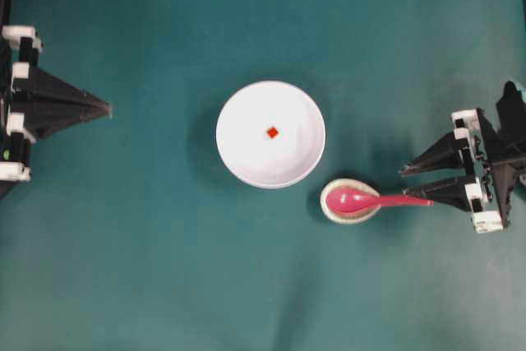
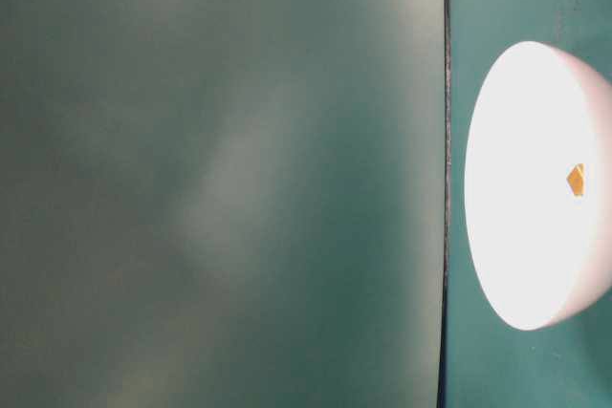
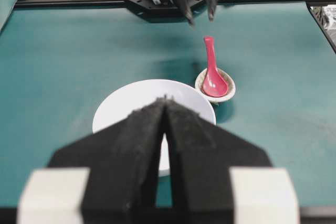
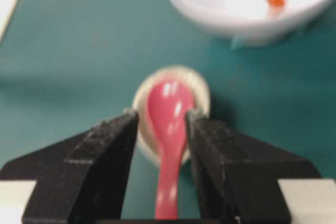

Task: Grip the spoon and scoop the red block from the bowl with right arm.
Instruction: 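Move the right gripper to the pink spoon handle and close on it, then lift the pink spoon from the rest and swing it over the bowl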

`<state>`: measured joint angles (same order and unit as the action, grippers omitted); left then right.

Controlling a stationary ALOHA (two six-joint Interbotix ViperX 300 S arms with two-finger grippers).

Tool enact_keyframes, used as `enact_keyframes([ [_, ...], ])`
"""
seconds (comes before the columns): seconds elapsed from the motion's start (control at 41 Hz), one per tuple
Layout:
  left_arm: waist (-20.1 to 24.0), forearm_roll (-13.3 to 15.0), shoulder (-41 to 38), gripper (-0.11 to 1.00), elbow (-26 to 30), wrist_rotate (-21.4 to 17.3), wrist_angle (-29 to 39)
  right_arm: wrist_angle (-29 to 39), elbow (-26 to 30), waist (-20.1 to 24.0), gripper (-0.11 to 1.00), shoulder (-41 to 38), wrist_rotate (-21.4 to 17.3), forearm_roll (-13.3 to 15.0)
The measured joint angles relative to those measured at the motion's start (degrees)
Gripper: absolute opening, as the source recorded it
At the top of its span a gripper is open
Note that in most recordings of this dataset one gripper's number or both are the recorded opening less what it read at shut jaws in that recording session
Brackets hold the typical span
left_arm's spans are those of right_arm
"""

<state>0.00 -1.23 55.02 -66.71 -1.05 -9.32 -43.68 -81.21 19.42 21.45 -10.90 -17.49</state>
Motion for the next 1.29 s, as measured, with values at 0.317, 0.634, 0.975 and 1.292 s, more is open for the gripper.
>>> enact_keyframes([
  [0.317,0.0,0.0,-0.09,0.0,0.0,0.0,0.0,-9.49,-1.58,6.24,0.46,-12.39,0.0,-4.13],
  [0.634,0.0,0.0,-0.09,0.0,0.0,0.0,0.0,-16.52,-1.14,12.48,0.47,-20.92,0.0,-10.28],
  [0.975,0.0,-0.09,-0.09,0.0,0.09,0.0,0.09,-18.46,-1.05,13.54,0.45,-22.68,0.0,-11.6],
  [1.292,0.0,-0.09,-0.09,0.0,0.0,0.0,0.09,-18.37,-0.88,13.54,0.24,-22.68,1.14,-11.6],
])
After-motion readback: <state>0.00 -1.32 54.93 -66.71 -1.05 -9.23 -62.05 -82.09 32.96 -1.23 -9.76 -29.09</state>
